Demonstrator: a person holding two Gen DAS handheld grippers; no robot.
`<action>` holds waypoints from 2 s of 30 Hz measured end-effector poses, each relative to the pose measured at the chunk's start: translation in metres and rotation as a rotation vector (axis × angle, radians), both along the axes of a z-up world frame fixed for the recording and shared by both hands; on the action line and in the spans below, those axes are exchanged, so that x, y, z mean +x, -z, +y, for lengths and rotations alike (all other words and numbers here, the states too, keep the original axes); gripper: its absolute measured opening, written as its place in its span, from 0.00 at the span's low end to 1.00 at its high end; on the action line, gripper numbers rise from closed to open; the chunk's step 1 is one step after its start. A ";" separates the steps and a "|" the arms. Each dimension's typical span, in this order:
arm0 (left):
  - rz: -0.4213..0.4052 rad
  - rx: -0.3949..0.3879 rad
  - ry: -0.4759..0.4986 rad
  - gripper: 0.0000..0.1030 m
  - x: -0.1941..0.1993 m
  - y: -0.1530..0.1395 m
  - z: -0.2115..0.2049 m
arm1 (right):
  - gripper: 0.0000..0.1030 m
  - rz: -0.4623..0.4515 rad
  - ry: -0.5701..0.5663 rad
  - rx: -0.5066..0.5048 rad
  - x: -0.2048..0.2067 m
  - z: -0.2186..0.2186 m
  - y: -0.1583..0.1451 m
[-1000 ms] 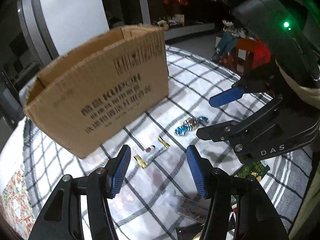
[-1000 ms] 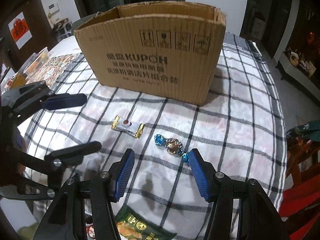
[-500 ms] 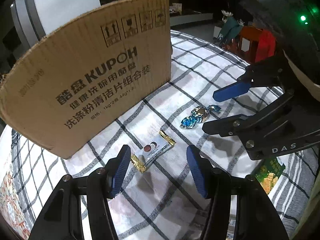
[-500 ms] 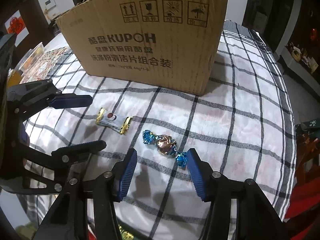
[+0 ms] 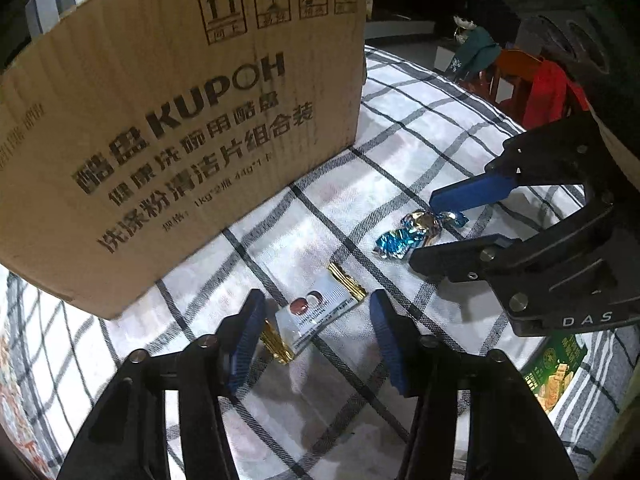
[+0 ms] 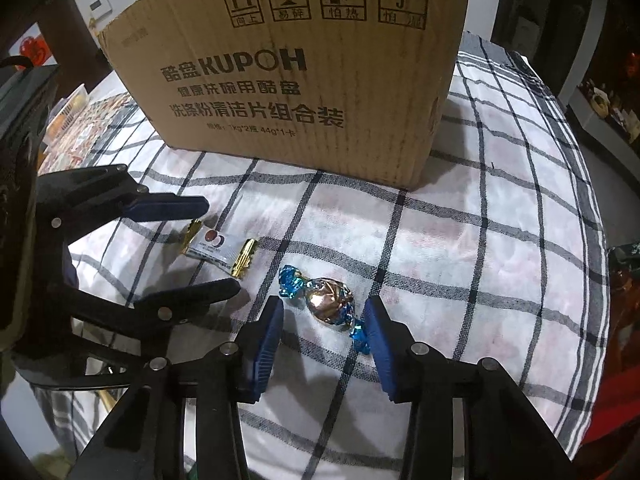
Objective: Organize snacks
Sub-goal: 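Grasp the white-gold candy bar with the left tool while the right tool grasps the blue-wrapped candy, then carry the candy bar and blue candy over the box and release both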
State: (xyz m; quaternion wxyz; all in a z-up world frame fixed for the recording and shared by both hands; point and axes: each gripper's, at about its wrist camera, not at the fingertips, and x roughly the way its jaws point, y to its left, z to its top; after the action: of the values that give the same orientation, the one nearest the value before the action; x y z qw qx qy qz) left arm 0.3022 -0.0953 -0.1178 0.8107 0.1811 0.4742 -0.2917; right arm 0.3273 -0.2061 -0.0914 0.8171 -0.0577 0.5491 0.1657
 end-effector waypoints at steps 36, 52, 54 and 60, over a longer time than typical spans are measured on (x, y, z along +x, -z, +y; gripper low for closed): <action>-0.068 -0.123 -0.138 0.18 -0.029 -0.054 0.022 | 0.17 -0.139 0.046 0.081 -0.026 0.000 -0.040; -0.211 -0.221 -0.165 0.18 -0.049 -0.127 0.041 | 0.17 -0.300 0.062 0.134 -0.043 0.011 -0.114; -0.239 -0.228 -0.170 0.18 -0.049 -0.138 0.044 | 0.17 -0.314 0.065 0.138 -0.043 0.012 -0.120; -0.309 -0.242 -0.185 0.18 -0.043 -0.169 0.051 | 0.17 -0.370 0.084 0.156 -0.036 0.013 -0.145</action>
State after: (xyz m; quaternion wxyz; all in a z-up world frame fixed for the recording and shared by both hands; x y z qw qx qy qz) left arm 0.2587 -0.0441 0.0512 0.9129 0.0806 0.3204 -0.2397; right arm 0.2912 -0.1928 0.0536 0.9123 -0.0009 0.3769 0.1600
